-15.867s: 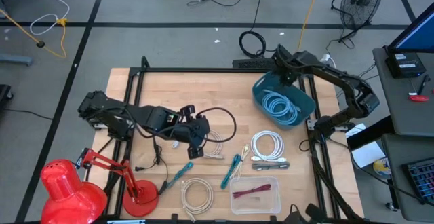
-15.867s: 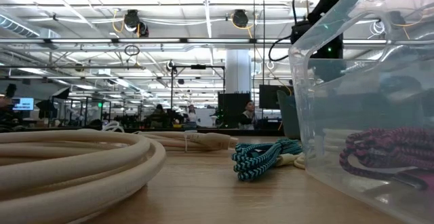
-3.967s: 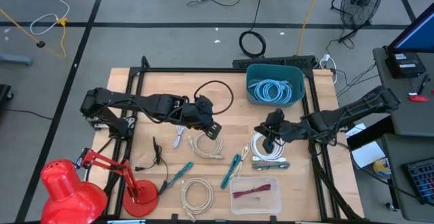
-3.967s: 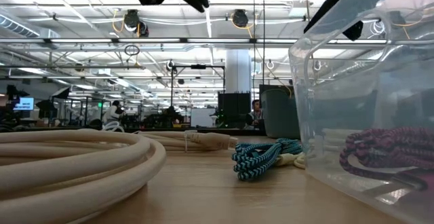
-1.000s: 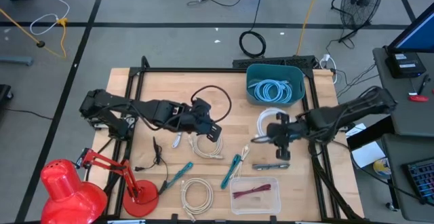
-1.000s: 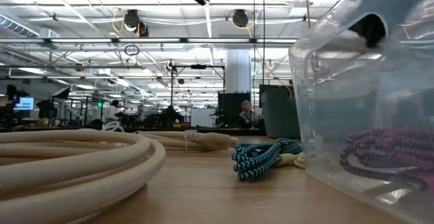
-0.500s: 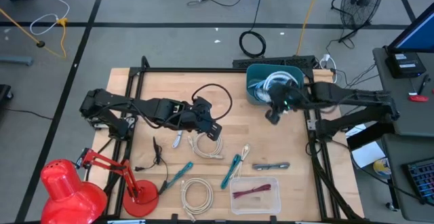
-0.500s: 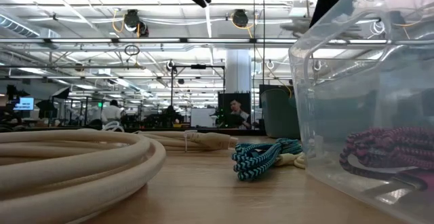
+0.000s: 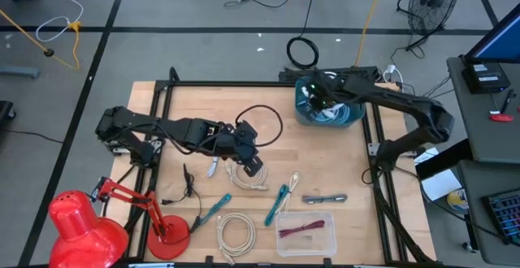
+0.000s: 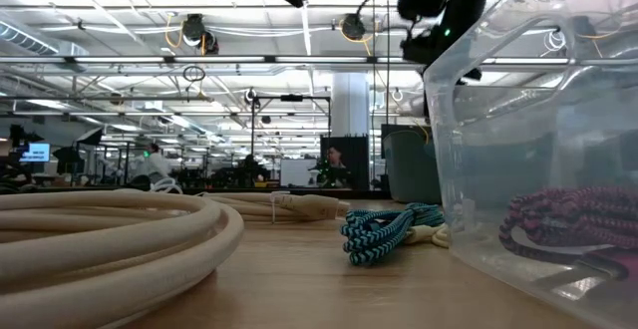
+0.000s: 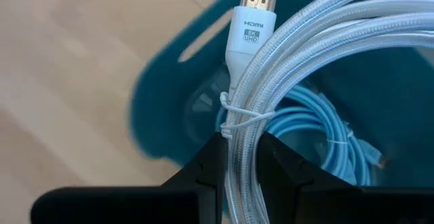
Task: Pick & Place USB Port
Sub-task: Put the white HDMI cable into the blue bin
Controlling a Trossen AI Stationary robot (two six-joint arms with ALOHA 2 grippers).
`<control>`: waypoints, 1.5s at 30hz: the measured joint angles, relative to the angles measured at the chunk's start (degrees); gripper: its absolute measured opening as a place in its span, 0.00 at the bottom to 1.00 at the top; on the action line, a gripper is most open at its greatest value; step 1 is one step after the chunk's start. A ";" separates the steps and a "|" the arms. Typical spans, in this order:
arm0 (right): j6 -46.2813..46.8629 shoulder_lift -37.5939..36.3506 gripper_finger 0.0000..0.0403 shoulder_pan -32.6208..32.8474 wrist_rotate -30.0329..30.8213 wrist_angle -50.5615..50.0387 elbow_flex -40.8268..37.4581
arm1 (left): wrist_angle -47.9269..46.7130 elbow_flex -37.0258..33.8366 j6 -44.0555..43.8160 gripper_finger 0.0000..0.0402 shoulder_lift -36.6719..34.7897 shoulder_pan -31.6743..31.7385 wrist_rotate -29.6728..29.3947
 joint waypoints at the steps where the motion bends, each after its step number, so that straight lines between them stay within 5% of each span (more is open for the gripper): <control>1: 0.00 1.13 0.13 -0.73 -0.24 0.48 0.00 | -0.15 0.00 1.16 0.12 0.00 -0.27 0.16; 16: -0.84 9.49 0.13 -3.97 -0.98 7.60 0.00 | -8.49 0.00 6.19 0.12 0.00 -2.87 -0.54; 35: 0.10 9.42 0.13 -1.41 -2.66 6.38 -1.60 | -9.29 0.00 5.66 0.12 0.00 -3.62 -0.98; 45: -7.39 9.42 0.13 -1.43 -6.87 6.47 -3.74 | -9.43 0.00 6.11 0.12 0.00 -4.22 -1.04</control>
